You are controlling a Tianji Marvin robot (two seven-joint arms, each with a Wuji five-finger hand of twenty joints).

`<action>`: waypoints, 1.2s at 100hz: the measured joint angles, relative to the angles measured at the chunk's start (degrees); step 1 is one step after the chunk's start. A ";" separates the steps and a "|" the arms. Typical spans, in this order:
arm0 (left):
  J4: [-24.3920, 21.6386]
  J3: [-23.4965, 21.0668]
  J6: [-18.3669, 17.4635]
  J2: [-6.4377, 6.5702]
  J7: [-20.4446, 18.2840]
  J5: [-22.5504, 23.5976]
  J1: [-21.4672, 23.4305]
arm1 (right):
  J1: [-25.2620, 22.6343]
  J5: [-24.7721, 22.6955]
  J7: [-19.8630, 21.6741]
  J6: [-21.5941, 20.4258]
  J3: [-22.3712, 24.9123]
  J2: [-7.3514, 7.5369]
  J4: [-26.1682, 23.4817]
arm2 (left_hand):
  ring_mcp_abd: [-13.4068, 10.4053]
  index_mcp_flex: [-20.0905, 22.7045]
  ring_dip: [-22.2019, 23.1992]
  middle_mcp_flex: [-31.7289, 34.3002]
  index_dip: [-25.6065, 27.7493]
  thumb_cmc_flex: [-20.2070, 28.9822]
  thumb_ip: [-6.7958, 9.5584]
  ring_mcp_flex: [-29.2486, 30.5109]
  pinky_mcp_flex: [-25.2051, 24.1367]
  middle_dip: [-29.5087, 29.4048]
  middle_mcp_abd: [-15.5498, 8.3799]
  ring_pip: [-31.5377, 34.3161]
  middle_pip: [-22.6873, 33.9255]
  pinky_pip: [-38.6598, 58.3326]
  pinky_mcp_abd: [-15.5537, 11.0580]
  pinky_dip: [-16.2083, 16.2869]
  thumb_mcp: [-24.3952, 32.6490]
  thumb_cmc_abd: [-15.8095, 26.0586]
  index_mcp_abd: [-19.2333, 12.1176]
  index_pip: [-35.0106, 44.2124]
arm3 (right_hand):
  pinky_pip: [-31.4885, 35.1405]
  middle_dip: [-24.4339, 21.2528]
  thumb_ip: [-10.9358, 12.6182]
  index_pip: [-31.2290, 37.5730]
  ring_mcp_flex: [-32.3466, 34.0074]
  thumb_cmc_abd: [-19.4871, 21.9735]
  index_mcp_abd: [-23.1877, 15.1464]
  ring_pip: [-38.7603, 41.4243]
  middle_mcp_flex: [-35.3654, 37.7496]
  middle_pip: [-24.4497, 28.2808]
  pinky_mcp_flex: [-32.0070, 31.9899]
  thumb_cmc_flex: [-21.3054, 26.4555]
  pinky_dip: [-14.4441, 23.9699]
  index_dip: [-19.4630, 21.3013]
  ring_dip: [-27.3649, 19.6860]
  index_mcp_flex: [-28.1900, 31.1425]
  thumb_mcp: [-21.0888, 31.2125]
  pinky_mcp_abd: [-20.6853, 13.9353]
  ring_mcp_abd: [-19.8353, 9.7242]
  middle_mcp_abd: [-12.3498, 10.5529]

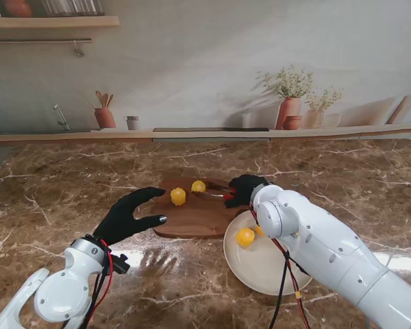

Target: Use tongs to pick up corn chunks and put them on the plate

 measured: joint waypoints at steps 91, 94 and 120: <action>1.10 0.76 -1.68 -0.21 1.77 -0.14 -0.27 | -43.98 -15.67 -0.20 -2.60 40.12 0.82 -33.02 | 0.00 0.00 0.00 0.00 0.00 0.01 0.00 0.00 -0.01 0.00 0.00 0.00 0.00 -0.17 -0.01 0.61 -0.68 -0.06 0.00 0.00 | 0.07 -0.70 -0.62 1.13 0.00 -0.04 1.56 -1.36 0.63 -1.42 0.18 1.02 0.00 -1.16 0.00 0.03 0.00 0.60 0.63 1.32; 1.16 0.78 -1.75 -0.22 1.87 -0.15 -0.28 | -45.25 -15.86 -0.47 -2.57 41.03 0.76 -33.45 | 0.00 0.00 0.00 0.00 0.00 0.01 0.00 0.00 -0.01 0.00 0.00 0.00 0.00 -0.60 -0.01 0.61 -0.68 -0.05 0.00 0.00 | 0.08 -0.71 -0.62 1.26 0.00 -0.04 1.59 -1.38 0.63 -1.42 0.18 1.02 0.00 -1.47 0.00 0.03 0.00 0.62 0.64 1.33; 1.45 0.81 -2.08 -0.35 2.55 -0.21 -0.20 | -55.17 -16.70 -4.32 -2.15 45.99 0.30 -36.87 | 0.00 0.00 0.00 0.00 0.00 0.01 0.01 0.00 -0.01 0.00 0.00 0.00 0.00 -0.66 -0.01 0.61 -0.68 -0.05 0.00 -0.02 | 0.10 -0.75 -0.62 1.32 0.00 -0.04 1.72 -1.52 0.64 -1.52 0.21 1.54 0.00 -1.49 0.00 0.03 -0.50 0.66 0.71 1.47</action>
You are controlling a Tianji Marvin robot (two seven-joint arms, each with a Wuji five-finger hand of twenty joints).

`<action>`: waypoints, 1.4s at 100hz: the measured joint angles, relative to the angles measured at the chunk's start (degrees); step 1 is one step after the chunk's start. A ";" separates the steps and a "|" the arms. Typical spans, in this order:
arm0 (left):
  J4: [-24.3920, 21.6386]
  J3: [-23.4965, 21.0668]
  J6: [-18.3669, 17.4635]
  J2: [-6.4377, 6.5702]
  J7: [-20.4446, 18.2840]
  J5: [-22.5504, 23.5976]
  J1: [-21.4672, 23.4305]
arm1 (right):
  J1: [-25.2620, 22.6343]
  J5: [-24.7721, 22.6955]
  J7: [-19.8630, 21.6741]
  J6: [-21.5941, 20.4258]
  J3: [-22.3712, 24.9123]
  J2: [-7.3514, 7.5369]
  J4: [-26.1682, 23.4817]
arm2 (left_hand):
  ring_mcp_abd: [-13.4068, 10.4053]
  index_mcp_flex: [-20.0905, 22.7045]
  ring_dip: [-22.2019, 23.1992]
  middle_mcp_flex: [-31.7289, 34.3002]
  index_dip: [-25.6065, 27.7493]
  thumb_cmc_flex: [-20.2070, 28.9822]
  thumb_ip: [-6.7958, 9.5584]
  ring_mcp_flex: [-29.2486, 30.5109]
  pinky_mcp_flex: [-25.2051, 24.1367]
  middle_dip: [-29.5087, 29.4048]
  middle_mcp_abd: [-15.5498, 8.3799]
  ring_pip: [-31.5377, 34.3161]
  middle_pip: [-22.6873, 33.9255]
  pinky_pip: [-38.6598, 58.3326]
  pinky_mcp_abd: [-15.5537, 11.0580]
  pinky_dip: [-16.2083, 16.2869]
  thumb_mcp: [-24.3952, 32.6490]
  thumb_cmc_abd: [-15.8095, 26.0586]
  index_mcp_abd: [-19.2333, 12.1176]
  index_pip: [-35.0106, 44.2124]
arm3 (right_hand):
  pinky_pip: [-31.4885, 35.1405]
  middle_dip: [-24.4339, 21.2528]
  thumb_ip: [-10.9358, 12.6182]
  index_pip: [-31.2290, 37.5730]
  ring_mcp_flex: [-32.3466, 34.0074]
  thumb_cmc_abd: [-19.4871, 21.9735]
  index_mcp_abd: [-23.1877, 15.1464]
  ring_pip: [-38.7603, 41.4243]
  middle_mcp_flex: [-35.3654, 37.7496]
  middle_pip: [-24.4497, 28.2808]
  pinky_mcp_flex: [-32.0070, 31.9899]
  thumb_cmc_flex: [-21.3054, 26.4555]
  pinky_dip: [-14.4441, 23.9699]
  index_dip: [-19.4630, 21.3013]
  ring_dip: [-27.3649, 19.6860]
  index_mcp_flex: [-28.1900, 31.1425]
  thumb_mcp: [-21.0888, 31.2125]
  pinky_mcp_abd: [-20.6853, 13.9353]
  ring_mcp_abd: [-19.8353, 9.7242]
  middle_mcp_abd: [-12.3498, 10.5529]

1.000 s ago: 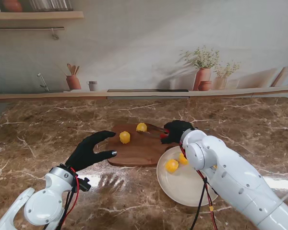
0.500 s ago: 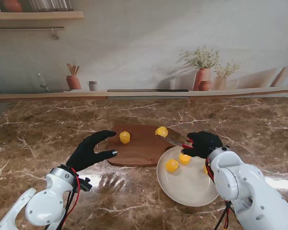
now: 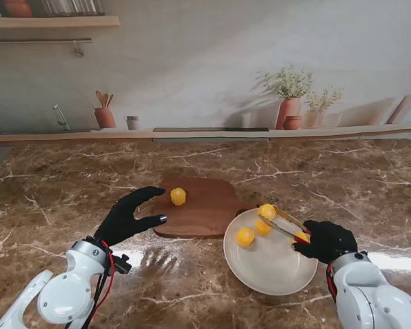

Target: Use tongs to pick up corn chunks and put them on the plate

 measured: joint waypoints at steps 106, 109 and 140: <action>0.79 0.36 -0.75 0.18 -1.50 0.17 -1.18 | 8.53 -0.87 4.17 -5.04 -4.94 0.78 -0.12 | 0.00 0.00 0.00 0.00 0.00 0.00 0.01 0.00 0.00 0.00 0.00 0.00 0.00 -0.03 0.00 0.07 0.00 -0.01 0.00 -0.01 | 0.01 2.24 -0.07 -6.14 -0.04 -11.67 0.81 -1.42 -2.14 -1.51 0.00 -1.19 0.02 4.92 0.00 0.73 10.85 0.01 -0.04 0.92; 0.77 0.36 -0.68 0.18 -1.54 0.19 -1.20 | 10.56 -0.58 4.48 -5.21 -6.45 1.06 0.83 | 0.00 0.00 0.00 0.00 0.00 0.00 0.01 0.00 0.00 0.00 0.00 0.00 0.00 -0.03 0.00 0.07 0.00 -0.01 0.00 -0.01 | 0.01 2.24 -0.07 -6.14 -0.04 -11.67 0.81 -1.42 -2.15 -1.51 0.00 -1.43 0.02 4.92 0.01 0.73 10.89 0.01 -0.04 0.92; -0.31 -0.07 1.24 0.54 -3.77 0.53 -1.39 | 30.78 6.49 8.60 -5.30 -21.87 2.46 13.02 | 0.00 0.00 0.00 0.00 0.00 0.00 0.01 0.00 0.00 0.00 0.00 0.00 0.00 -0.04 0.00 0.07 0.00 -0.01 0.00 -0.02 | 0.01 -1.32 0.90 -6.19 -0.04 -10.74 0.81 -1.42 -2.37 -1.14 0.00 -5.08 0.02 5.00 0.01 0.62 12.43 -0.09 -0.41 0.63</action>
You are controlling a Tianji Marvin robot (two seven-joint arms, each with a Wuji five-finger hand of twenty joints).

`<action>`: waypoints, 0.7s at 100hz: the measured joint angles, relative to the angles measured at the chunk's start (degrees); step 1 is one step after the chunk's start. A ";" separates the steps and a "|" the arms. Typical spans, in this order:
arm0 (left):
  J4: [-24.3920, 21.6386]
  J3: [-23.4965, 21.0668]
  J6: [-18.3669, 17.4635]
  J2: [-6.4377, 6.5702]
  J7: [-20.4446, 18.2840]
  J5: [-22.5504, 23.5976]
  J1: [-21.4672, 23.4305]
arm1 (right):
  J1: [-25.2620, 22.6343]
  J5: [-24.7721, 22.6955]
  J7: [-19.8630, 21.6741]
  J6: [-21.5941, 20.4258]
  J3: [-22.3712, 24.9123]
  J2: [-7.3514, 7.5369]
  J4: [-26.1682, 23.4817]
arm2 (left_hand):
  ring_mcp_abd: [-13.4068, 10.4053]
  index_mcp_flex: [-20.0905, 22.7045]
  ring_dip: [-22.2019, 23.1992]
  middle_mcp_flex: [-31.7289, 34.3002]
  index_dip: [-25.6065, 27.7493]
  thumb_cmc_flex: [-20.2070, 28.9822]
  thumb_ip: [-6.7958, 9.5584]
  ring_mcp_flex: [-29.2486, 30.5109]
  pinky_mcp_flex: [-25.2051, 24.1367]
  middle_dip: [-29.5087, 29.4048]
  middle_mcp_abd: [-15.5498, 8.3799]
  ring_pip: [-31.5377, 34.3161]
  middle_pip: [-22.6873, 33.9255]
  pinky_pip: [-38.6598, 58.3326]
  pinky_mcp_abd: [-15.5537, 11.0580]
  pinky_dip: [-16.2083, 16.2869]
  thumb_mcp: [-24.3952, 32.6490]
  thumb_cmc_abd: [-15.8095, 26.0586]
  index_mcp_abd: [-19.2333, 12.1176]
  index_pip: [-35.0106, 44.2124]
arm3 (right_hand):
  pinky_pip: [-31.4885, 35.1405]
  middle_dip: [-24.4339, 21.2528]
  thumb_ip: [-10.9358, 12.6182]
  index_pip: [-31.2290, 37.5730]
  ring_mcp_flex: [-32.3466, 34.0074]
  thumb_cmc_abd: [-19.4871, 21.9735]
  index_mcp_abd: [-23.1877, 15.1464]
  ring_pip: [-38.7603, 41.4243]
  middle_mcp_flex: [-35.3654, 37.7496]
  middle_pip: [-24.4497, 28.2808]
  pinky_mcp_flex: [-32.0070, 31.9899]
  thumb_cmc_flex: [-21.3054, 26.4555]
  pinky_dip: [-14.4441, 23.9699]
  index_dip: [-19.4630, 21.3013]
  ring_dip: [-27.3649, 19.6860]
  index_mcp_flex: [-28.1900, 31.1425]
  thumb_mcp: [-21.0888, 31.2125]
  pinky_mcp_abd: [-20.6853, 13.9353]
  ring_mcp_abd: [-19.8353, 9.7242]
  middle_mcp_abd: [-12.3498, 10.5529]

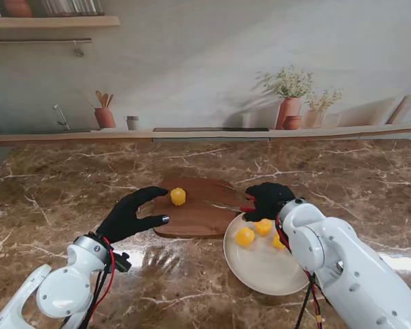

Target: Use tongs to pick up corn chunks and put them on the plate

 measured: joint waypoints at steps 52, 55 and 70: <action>-2.21 0.18 2.18 0.48 -2.27 0.83 -0.95 | 16.91 12.34 1.92 -0.69 -14.48 -0.26 15.75 | 0.00 0.00 0.00 0.00 0.00 0.00 0.00 0.00 0.00 0.00 0.00 0.00 0.00 -0.02 -0.01 0.00 0.00 0.00 0.00 -0.01 | -0.13 -1.44 1.72 -0.13 -1.20 1.41 0.74 -0.01 -3.45 1.46 -0.29 -6.91 0.00 0.01 0.05 -3.01 0.21 -0.78 -0.74 -0.57; -2.28 0.16 2.18 0.48 -2.27 0.87 -0.95 | 17.45 12.38 2.00 -0.54 -15.14 -0.26 16.15 | 0.00 0.00 0.00 0.00 0.00 0.00 0.00 0.00 0.00 0.00 0.00 0.00 0.00 -0.02 -0.01 0.00 0.00 0.00 0.00 -0.01 | -0.13 -1.44 1.73 -0.13 -1.21 1.41 0.74 -0.01 -3.45 1.46 -0.29 -6.91 0.00 0.01 0.05 -3.01 0.20 -0.79 -0.77 -0.57; -2.70 0.14 2.57 0.49 -2.26 0.87 -0.86 | 20.13 12.62 1.00 0.47 -18.62 -0.51 18.67 | 0.00 0.00 0.00 0.00 0.00 0.00 0.00 0.00 0.00 0.00 0.00 0.00 0.00 -0.03 -0.02 0.00 0.00 0.00 0.00 -0.01 | -0.13 -1.45 1.73 -0.22 -1.21 1.41 0.77 -0.01 -4.06 1.79 -0.30 -6.91 0.00 0.03 0.07 -3.61 -0.40 -1.13 -1.08 -0.64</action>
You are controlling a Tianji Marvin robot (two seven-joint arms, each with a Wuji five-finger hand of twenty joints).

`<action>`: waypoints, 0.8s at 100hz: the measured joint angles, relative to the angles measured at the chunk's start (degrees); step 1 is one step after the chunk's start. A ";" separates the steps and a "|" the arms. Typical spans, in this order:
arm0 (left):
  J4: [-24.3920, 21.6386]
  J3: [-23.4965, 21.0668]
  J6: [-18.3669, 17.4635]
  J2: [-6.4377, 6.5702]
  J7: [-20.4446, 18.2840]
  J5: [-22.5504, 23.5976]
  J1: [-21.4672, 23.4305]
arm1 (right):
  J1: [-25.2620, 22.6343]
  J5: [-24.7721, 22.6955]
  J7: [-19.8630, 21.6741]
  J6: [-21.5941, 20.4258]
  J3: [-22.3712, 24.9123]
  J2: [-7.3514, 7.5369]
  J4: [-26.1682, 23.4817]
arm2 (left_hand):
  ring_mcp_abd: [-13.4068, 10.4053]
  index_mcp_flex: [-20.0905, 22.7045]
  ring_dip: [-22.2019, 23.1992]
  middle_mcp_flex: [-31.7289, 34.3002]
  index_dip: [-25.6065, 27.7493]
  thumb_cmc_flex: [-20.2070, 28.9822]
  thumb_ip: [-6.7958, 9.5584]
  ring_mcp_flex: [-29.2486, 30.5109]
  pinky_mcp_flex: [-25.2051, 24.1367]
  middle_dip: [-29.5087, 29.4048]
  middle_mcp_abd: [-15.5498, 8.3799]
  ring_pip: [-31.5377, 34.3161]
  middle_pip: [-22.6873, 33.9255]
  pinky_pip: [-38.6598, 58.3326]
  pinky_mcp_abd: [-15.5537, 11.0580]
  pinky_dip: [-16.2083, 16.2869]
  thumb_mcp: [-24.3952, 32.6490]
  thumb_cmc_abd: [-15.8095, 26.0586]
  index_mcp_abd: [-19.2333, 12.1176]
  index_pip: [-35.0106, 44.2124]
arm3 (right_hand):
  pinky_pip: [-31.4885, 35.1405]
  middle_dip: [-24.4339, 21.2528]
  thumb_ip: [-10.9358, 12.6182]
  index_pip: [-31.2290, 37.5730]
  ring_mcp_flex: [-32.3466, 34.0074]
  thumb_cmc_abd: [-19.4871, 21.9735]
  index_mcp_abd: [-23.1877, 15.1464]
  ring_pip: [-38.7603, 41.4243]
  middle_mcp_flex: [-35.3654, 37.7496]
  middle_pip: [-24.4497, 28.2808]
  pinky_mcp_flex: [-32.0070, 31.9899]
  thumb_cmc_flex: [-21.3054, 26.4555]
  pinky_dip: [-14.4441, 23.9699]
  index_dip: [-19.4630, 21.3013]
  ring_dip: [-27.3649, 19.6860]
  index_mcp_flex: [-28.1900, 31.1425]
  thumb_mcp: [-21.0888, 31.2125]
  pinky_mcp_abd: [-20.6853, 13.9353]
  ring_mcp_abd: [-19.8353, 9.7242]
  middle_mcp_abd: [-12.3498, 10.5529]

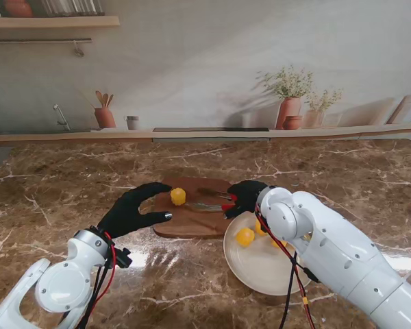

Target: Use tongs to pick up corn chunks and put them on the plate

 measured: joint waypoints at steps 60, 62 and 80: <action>-1.25 -0.50 0.59 -0.02 0.56 -0.01 1.46 | 7.32 2.05 -3.90 2.83 -9.76 -1.56 6.40 | 0.00 0.00 0.00 0.00 0.00 0.00 0.00 0.00 0.00 0.00 0.00 0.00 0.00 -0.01 -0.01 0.01 0.00 0.00 0.00 0.00 | -0.09 0.00 0.69 -1.06 -0.65 0.15 0.42 0.00 -3.53 0.75 -0.06 -0.01 0.00 0.63 0.02 -2.95 -3.79 -0.47 -0.55 -0.04; -1.31 -0.54 0.60 -0.03 0.57 0.00 1.54 | 7.52 2.28 -4.02 2.86 -9.97 -1.65 6.56 | 0.00 0.00 0.00 0.00 0.00 0.00 0.00 0.00 0.00 0.00 0.00 0.00 0.00 -0.01 -0.01 0.01 0.00 0.00 0.00 0.00 | -0.08 0.00 0.70 -1.15 -0.65 0.15 0.42 0.00 -3.53 0.75 -0.05 -0.01 0.00 0.63 0.02 -2.95 -3.98 -0.52 -0.58 -0.04; -1.72 -0.95 0.65 -0.04 0.88 0.28 2.25 | 9.91 3.86 -4.87 3.48 -13.39 -2.40 8.01 | 0.00 0.00 0.00 0.00 0.00 0.00 0.00 0.00 0.00 0.00 0.00 0.00 0.00 -0.02 -0.01 0.01 0.00 0.00 0.00 0.00 | -0.10 0.00 0.69 -1.60 -0.69 0.35 0.43 0.00 -3.56 0.77 -0.06 -0.01 0.00 0.68 0.02 -3.55 -4.72 -0.79 -0.68 -0.07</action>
